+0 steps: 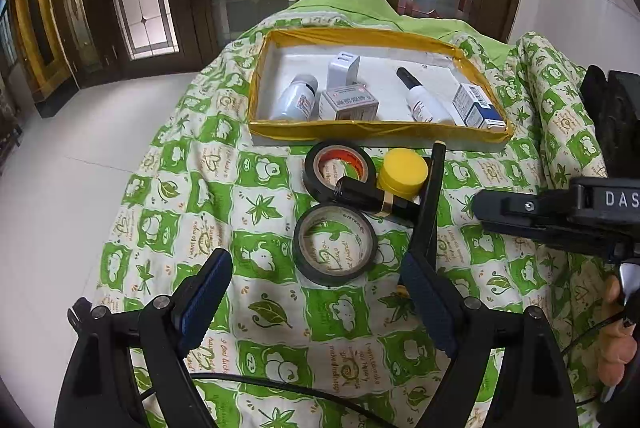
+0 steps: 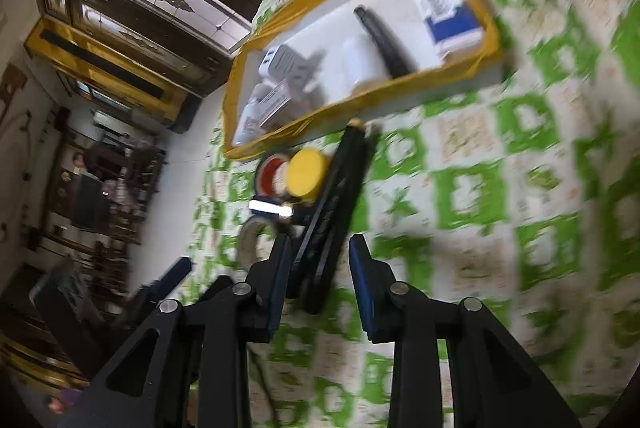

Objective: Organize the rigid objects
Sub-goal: 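Move the right tool to the black marker and close on it, then grasp the black tape roll with the left tool while the right tool holds the marker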

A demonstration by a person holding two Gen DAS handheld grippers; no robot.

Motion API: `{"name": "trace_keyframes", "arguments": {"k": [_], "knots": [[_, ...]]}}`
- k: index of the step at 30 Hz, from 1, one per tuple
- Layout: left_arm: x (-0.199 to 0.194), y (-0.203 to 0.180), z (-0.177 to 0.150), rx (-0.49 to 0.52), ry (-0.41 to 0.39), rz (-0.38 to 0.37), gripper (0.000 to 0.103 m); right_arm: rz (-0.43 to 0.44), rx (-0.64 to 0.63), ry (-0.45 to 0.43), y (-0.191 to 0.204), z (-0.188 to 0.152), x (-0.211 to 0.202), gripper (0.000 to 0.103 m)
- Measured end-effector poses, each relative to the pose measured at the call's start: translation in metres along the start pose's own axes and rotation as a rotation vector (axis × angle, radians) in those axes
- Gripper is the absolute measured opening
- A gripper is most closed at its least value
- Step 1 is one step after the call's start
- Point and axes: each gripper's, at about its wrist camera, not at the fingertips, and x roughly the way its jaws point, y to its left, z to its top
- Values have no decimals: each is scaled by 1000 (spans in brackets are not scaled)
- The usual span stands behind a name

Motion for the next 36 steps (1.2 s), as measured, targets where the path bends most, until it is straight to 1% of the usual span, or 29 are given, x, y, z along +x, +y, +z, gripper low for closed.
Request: {"name": "trace_keyframes", "arguments": {"k": [3,6,9,10,13,15,19,20,22,23,25,28,30,33,36], "knots": [[-2,6,1,-30,-9,-12,89,13,7,20,5,4,11,30],[-4,13,1,-70,-19,-13,89,-14,-4,21,13,7,22,30],[-2,20,1,-106,-13,-16,89,-49,-9,27,19,9,35,30],[-2,22,1,-113,-10,-15,89,-73,-10,26,20,11,37,30],[0,22,0,-114,-7,-15,89,-168,-6,21,22,13,49,30],[1,21,0,-105,-5,-12,89,-205,-6,11,21,14,51,30],[3,17,0,-84,3,-6,89,-213,17,31,12,18,63,30],[4,16,-1,-81,7,-5,89,-209,28,25,10,19,62,27],[5,17,-1,-80,10,-5,89,-225,30,13,10,20,59,16],[6,17,-1,-82,13,-8,89,-215,32,12,8,20,55,15],[7,17,-1,-81,17,-11,89,-206,45,21,2,21,47,14],[11,11,-1,-56,26,-12,89,-243,29,19,-5,24,35,14],[15,2,0,-20,33,-14,89,-249,16,32,-8,24,26,14],[22,-10,0,41,46,-11,89,-263,-3,48,-13,15,13,14],[34,-18,3,87,56,21,89,-258,9,58,-22,5,2,14]]}}
